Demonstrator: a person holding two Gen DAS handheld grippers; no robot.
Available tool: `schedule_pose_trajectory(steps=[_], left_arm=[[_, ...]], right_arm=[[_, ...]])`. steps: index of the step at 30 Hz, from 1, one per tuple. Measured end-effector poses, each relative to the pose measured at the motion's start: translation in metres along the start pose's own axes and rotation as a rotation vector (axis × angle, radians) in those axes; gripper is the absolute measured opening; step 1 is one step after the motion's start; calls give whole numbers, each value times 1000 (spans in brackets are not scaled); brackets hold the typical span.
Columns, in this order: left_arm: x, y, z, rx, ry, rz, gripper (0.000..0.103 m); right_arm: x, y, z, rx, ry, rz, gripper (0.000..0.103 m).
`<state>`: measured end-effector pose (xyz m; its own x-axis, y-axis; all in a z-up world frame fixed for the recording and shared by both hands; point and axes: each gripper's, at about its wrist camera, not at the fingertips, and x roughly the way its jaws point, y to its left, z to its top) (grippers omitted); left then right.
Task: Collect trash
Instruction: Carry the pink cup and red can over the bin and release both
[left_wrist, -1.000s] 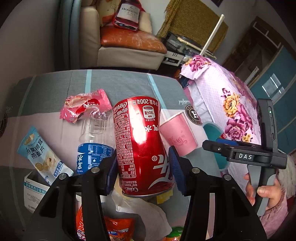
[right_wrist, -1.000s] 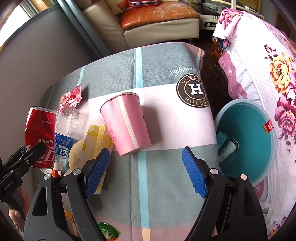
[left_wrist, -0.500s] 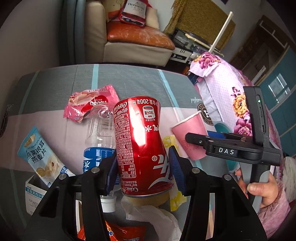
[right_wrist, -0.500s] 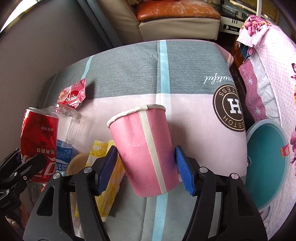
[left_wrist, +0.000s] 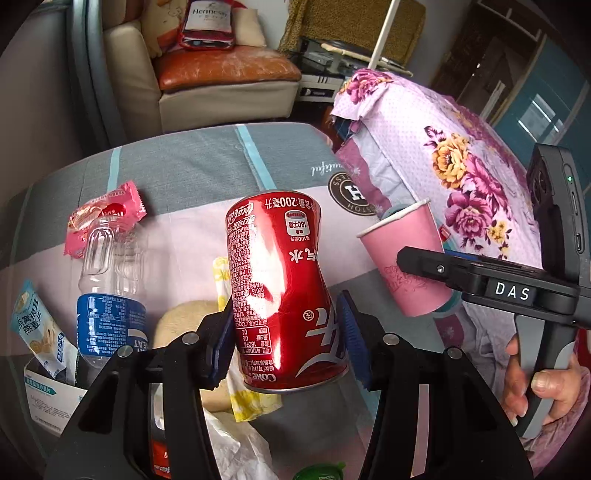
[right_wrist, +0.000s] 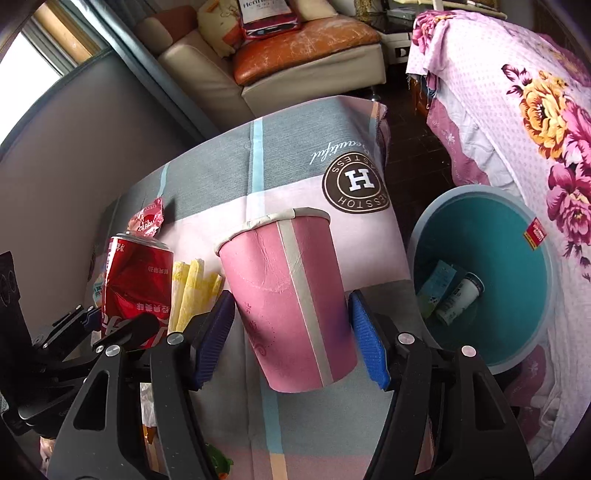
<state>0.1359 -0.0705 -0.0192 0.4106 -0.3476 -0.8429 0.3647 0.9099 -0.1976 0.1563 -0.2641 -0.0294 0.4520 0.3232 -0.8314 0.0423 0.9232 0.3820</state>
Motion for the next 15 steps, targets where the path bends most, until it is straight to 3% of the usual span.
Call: schedule_pose_trajectory(steps=[15], left_arm=[[52, -100, 2, 165, 98, 1, 53]], right_arm=[[-49, -109, -33, 196, -97, -8, 61]])
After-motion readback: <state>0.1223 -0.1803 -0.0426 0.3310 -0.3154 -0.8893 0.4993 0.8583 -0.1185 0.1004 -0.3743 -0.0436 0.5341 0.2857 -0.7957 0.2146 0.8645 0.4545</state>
